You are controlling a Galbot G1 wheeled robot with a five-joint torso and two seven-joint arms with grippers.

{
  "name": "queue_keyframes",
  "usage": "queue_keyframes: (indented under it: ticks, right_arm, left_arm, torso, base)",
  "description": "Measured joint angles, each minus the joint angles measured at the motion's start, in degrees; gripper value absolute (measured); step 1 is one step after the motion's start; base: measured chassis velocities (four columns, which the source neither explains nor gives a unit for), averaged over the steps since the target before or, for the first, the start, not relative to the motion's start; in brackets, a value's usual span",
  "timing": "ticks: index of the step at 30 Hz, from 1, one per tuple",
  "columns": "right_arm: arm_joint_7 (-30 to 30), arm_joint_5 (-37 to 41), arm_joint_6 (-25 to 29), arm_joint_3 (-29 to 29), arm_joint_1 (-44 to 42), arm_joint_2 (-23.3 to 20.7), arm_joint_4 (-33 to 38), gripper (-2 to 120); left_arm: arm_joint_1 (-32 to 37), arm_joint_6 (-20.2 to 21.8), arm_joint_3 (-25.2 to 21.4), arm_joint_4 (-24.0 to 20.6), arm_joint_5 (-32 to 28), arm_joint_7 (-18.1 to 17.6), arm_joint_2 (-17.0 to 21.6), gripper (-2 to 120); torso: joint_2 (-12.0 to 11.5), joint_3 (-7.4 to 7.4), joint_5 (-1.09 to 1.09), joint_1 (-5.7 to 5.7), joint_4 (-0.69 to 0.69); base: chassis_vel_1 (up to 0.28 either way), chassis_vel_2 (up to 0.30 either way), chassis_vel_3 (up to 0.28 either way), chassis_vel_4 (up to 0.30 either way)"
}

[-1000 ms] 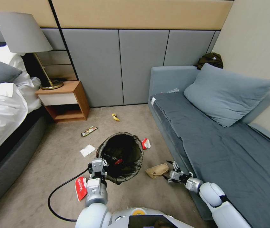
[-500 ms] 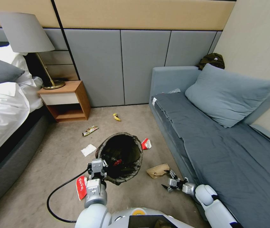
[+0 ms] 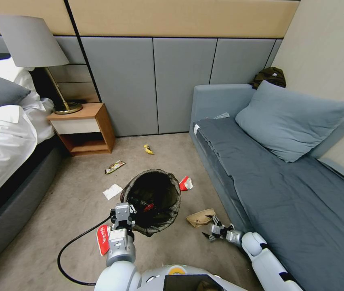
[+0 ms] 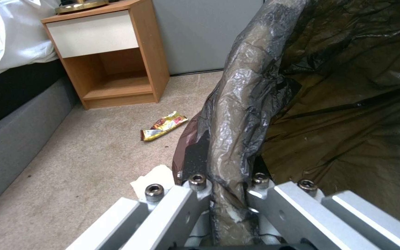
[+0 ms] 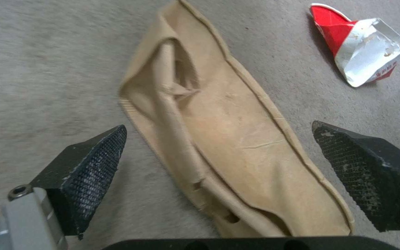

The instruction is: Pick up the trash bin, then pick up the garbage from the floor and place it into the trash bin.

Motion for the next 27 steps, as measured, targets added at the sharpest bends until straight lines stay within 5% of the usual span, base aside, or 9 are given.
queue_keyframes:
  ticks: [7, 27]
  right_arm:
    - [0.43, 1.21, 0.60, -0.73, 2.66, 0.17, -4.32, 88]
    - [1.05, 4.01, 1.46, -1.48, 2.99, 1.34, -7.54, 16]
  left_arm:
    - [0.12, 0.06, -0.11, -0.09, 0.09, -0.02, -0.11, 0]
    - [0.16, 0.08, -0.05, 0.10, 0.26, -0.09, -0.25, 0]
  torso:
    - [0.00, 0.00, -0.01, 0.00, 0.02]
    - [0.00, -0.01, -0.02, 0.00, 0.00]
  base:
    - [0.000, 0.000, 0.000, 0.000]
    - [0.000, 0.000, 0.000, 0.000]
